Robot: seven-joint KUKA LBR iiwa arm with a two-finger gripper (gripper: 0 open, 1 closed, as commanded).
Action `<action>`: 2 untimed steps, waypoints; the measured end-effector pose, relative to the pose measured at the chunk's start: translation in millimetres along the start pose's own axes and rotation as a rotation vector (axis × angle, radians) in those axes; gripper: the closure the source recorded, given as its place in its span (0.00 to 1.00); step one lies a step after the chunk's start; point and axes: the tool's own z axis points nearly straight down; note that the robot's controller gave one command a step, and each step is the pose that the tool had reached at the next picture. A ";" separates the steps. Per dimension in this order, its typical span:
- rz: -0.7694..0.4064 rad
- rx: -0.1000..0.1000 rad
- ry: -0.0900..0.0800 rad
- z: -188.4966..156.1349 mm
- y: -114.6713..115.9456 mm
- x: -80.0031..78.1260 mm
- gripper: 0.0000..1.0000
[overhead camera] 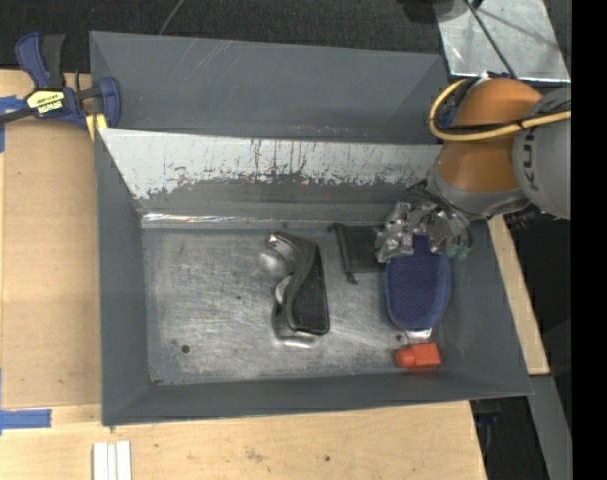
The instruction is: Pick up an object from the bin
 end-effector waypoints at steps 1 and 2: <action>0.023 0.001 -0.009 -189.4 -5.1 -1.4 1.00; -0.116 0.000 0.009 -67.1 -30.3 10.0 1.00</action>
Offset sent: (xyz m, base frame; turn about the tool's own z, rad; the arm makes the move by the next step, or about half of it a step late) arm -0.0028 -0.0046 0.1828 0.0244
